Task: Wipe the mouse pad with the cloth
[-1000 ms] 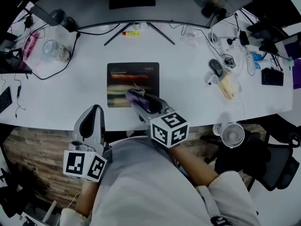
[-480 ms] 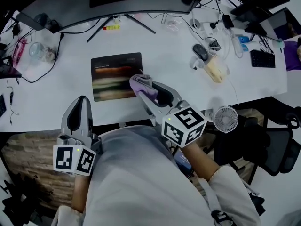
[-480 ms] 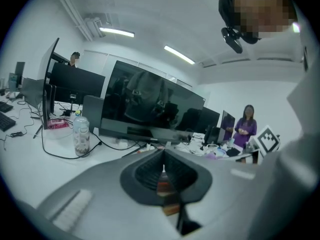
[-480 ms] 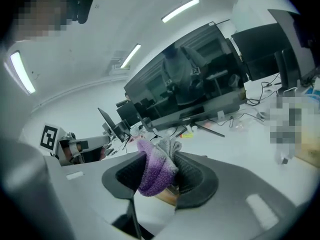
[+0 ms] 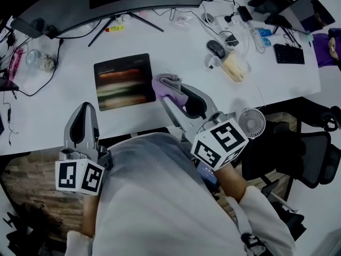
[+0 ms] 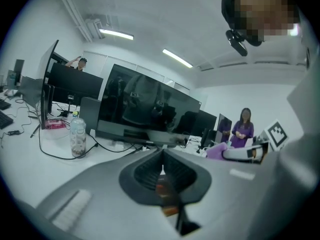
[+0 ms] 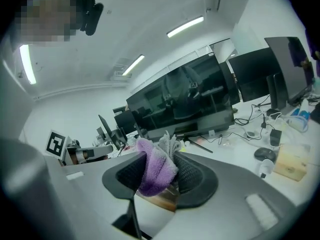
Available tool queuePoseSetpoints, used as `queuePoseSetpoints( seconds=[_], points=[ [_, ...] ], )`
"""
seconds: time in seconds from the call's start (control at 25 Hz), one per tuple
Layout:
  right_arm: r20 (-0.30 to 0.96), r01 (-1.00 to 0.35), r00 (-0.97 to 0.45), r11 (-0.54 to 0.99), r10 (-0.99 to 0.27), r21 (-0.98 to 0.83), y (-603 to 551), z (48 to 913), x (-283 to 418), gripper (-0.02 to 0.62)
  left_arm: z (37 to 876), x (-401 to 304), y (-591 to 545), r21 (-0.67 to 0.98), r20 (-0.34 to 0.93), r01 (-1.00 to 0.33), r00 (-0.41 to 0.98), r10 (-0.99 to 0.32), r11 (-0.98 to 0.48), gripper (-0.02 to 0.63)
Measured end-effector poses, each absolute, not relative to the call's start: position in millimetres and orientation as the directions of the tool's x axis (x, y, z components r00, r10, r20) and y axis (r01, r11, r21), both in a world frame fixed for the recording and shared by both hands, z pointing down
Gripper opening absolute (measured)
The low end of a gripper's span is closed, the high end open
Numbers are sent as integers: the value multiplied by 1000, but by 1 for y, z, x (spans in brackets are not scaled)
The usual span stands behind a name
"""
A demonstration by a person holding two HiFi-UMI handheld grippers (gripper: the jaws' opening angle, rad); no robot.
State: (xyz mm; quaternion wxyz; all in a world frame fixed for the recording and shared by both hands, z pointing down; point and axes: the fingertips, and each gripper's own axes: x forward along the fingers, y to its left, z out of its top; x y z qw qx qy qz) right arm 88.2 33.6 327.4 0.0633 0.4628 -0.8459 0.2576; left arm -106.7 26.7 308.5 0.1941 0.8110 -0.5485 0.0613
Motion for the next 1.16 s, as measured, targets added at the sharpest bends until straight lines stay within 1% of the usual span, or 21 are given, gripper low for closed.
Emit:
queuePoseSetpoints(
  seconds=[0.16,0.36,0.56,0.68,0.88,1.16],
  points=[
    [352,-837,-537,434,-766,-333,40,319,98,156,308,-102,28,255,304,-914,384,-872,-314,0],
    [338,-861,-500,416,-797,-292,39,305,105,153,308,-103,28,248,336,-922,370,-866,-298,0],
    [379,-875,-483,413,-790,-254,34,309,103,152,304,-110,26,202,349,-940,332,-877,-276,0],
    [402,-879,-475,399,-783,-260,30,313,106,152,305,-106,27,184,368,-941,335,-867,-286,0],
    [409,-886,-464,398,-786,-239,22,315,111,150,303,-97,25,137,365,-941,338,-867,-309,0],
    [431,-882,-471,415,-770,-223,18,325,113,150,304,-77,32,6,372,-924,357,-857,-382,0]
  ],
)
